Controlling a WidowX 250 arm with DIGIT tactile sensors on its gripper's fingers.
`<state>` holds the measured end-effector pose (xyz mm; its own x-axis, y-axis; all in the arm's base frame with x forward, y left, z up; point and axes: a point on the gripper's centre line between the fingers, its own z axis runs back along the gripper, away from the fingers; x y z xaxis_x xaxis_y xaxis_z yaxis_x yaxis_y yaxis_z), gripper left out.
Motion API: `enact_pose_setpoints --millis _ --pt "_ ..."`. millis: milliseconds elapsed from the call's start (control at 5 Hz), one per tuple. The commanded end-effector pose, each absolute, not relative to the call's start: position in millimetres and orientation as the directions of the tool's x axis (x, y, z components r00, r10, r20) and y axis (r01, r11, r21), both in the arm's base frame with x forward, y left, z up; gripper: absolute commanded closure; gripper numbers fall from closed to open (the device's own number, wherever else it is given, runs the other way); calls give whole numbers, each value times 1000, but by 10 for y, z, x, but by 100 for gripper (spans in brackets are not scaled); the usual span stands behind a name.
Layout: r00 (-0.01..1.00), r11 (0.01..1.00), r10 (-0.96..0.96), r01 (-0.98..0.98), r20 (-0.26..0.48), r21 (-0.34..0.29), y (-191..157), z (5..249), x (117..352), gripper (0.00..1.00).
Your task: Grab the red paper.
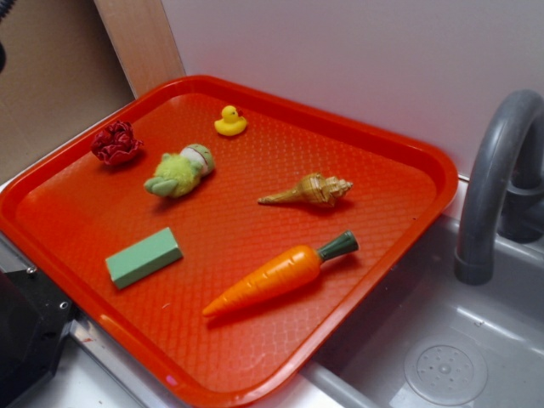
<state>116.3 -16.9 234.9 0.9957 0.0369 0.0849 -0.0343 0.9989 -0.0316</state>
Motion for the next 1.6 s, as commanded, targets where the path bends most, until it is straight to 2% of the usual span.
enact_pose_setpoints --millis 0,400,600,800,1000,1200,1400 --pt "996 999 37 -34 85 -32 -169 2349 1163 0" --pt "975 989 145 -148 169 6 40 2238 1733 0" --pt "955 975 200 -215 217 46 326 2162 2041 0" --pt "912 947 255 -303 323 107 765 2095 2344 0" --pt "894 928 272 -341 355 149 1088 1948 2488 0" --pt "918 918 276 -339 283 206 1291 1640 2533 0" --pt "936 913 286 -332 207 238 1465 1416 2504 0"
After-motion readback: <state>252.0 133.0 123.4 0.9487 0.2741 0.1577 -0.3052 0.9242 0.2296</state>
